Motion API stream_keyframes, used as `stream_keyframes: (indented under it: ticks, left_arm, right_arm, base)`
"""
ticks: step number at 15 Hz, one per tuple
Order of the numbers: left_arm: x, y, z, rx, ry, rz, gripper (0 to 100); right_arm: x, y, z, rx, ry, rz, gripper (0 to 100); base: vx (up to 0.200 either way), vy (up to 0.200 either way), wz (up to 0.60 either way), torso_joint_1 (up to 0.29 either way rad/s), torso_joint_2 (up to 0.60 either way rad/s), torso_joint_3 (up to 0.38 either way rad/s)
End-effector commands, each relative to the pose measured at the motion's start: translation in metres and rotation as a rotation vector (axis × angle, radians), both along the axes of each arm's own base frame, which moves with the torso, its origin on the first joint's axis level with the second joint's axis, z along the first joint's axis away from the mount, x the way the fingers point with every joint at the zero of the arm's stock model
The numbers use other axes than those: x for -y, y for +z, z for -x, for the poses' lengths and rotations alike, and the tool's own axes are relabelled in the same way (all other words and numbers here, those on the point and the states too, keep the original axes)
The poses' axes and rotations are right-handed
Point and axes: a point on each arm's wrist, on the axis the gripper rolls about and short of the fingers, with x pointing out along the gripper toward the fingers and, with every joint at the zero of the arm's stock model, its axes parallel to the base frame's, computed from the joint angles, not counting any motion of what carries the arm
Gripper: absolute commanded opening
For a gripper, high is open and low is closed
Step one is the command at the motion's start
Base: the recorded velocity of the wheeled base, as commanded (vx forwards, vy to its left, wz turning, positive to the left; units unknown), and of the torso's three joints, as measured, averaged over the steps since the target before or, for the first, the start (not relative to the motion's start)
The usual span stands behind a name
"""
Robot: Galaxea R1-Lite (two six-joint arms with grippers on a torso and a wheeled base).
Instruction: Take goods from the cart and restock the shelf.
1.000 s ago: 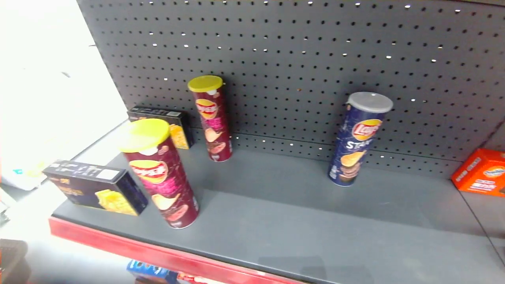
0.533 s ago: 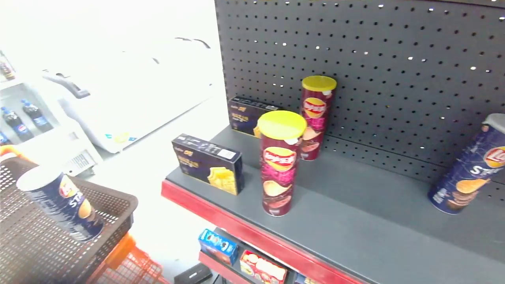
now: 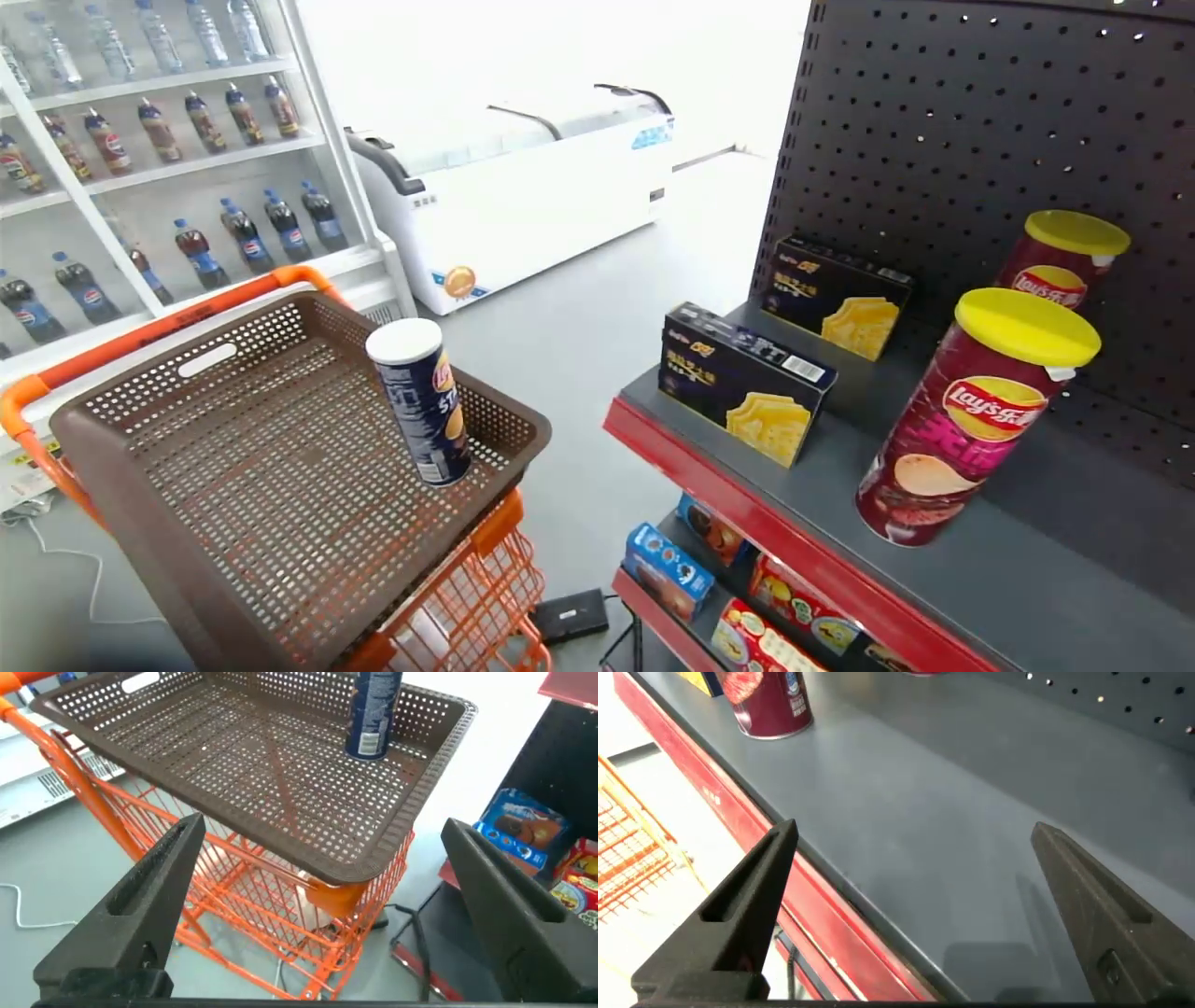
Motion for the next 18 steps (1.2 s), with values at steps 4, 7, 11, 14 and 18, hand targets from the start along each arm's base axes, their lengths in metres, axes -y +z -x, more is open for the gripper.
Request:
stream_keyframes:
  ticks: [4,7,11,14,18]
  left_arm:
    - [0.000,0.000,0.000,-0.002,-0.005,-0.003,100]
    - [0.000,0.034,0.008,0.098,-0.028,-0.063,100]
    - [0.003,0.124,-0.054,-0.184,-0.123,-0.102,100]
    - [0.006,0.131,-0.104,-0.287,-0.129,-0.101,100]
    - [0.015,0.119,-0.164,-0.266,-0.164,-0.084,100]
  right_arm:
    - [0.000,0.000,0.000,-0.001,0.000,0.000,100]
    - [0.000,0.000,0.000,-0.001,0.000,0.000,100]
    - [0.000,0.000,0.000,-0.001,0.000,0.000,100]
    - [0.000,0.000,0.000,-0.001,0.000,0.000,100]
    - [0.000,0.000,0.000,-0.001,0.000,0.000,100]
  base:
    - [0.000,0.000,0.00,0.000,0.00,0.000]
    - [0.000,0.000,0.00,0.000,0.00,0.000]
    - [0.000,0.000,0.00,0.000,0.00,0.000]
    - [0.000,0.000,0.00,0.000,0.00,0.000]
    - [0.000,0.000,0.00,0.000,0.00,0.000]
